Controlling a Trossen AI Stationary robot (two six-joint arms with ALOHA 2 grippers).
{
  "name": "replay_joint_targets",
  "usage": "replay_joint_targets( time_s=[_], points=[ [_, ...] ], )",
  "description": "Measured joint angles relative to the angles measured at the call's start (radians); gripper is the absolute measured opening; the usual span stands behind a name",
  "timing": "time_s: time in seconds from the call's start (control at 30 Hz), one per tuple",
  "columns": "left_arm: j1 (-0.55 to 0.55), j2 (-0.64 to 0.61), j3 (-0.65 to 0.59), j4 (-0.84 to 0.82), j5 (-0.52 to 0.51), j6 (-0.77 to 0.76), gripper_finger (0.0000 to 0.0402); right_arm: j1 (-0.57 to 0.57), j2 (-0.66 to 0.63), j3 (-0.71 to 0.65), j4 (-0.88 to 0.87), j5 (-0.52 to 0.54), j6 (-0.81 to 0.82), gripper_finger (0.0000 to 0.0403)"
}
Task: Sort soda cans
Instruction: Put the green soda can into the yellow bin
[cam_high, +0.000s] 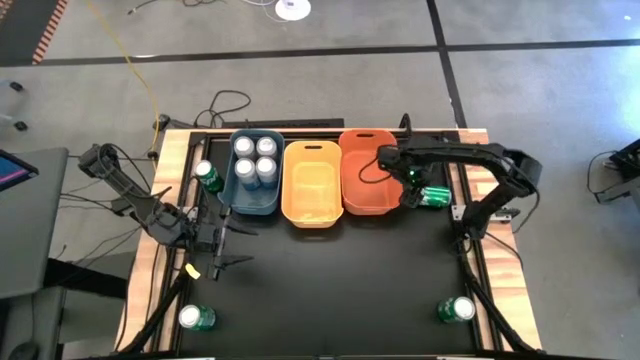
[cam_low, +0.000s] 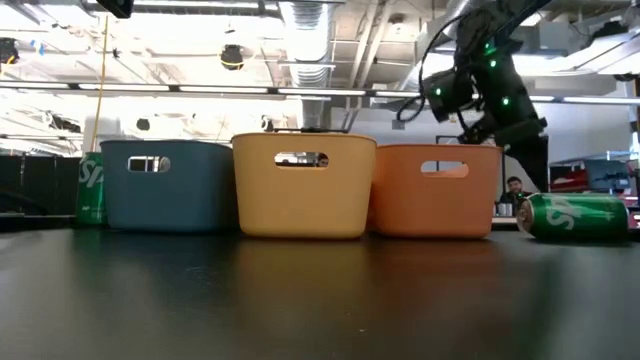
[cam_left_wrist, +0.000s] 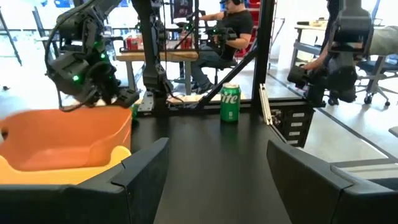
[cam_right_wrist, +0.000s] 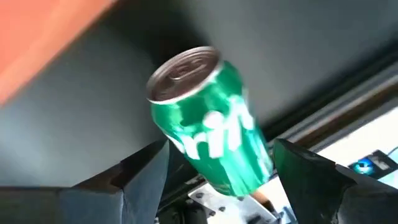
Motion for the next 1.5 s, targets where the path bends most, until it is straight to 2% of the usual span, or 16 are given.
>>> replay_joint_targets(
  time_s=[0.1,0.23,0.4,0.57,0.83,1.17,1.5],
  points=[
    [0.0,0.0,0.0,-0.026,0.0,-0.024,0.0265,0.008,0.023,-0.085,0.02,-0.006,-0.027,0.0306],
    [0.0,0.0,0.0,-0.056,0.0,-0.034,0.0265,-0.008,0.007,-0.201,0.148,0.017,-0.044,0.0307],
    [0.0,0.0,0.0,-0.048,-0.002,-0.033,0.0265,-0.01,0.006,-0.208,0.177,0.023,-0.041,0.0307],
    [0.0,0.0,0.0,-0.019,-0.045,-0.011,0.0265,0.009,-0.041,-0.206,0.182,0.018,-0.046,0.0307],
    [0.0,0.0,0.0,-0.018,-0.049,-0.009,0.0265,0.057,-0.257,-0.207,0.277,-0.017,-0.001,0.0306],
    [0.0,0.0,0.0,-0.017,-0.049,-0.016,0.0265,0.11,-0.455,-0.207,0.261,-0.028,0.089,0.0306],
    [0.0,0.0,0.0,-0.016,-0.049,-0.03,0.0265,0.239,-0.619,-0.207,0.306,0.036,0.248,0.0306]
  ],
)
